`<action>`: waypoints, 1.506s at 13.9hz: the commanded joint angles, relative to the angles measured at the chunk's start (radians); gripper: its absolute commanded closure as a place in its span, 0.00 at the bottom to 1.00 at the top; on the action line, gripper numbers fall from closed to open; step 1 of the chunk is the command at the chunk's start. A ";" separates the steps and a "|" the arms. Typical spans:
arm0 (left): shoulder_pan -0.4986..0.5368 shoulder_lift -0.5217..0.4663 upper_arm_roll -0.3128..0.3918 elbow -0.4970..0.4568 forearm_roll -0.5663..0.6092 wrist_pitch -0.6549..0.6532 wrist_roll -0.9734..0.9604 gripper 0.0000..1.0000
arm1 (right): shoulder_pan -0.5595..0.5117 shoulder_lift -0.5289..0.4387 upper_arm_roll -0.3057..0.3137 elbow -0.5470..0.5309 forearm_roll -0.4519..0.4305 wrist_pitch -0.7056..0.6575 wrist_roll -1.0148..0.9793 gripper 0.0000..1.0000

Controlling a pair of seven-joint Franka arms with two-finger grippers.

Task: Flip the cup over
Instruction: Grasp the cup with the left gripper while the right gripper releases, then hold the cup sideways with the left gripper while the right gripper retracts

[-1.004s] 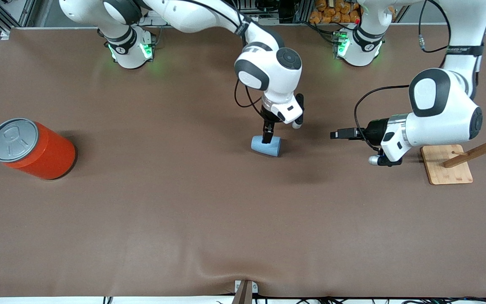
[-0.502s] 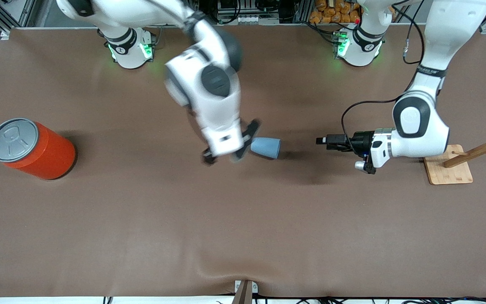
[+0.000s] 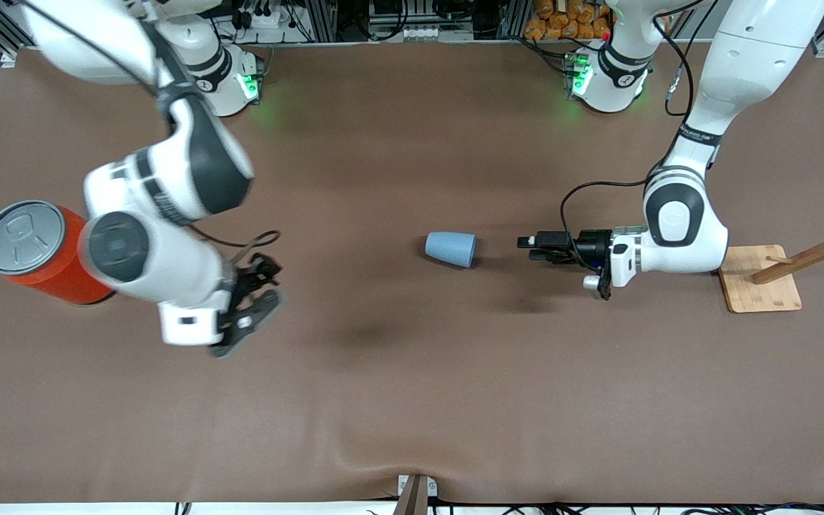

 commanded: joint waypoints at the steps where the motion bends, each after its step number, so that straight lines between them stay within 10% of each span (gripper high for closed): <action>1: -0.033 0.047 -0.001 0.012 -0.086 0.004 0.089 0.14 | -0.066 -0.044 0.039 -0.034 0.003 -0.025 0.019 0.00; 9: -0.099 0.106 -0.001 0.032 -0.158 0.038 0.121 0.25 | -0.131 -0.205 0.001 -0.037 0.007 -0.175 0.617 0.00; 15: -0.125 0.144 -0.001 0.051 -0.183 0.057 0.122 0.32 | -0.135 -0.523 -0.210 -0.245 0.148 -0.206 0.630 0.00; 21: -0.162 0.162 0.000 0.055 -0.215 0.087 0.122 0.35 | -0.123 -0.664 -0.223 -0.444 0.095 -0.103 0.489 0.00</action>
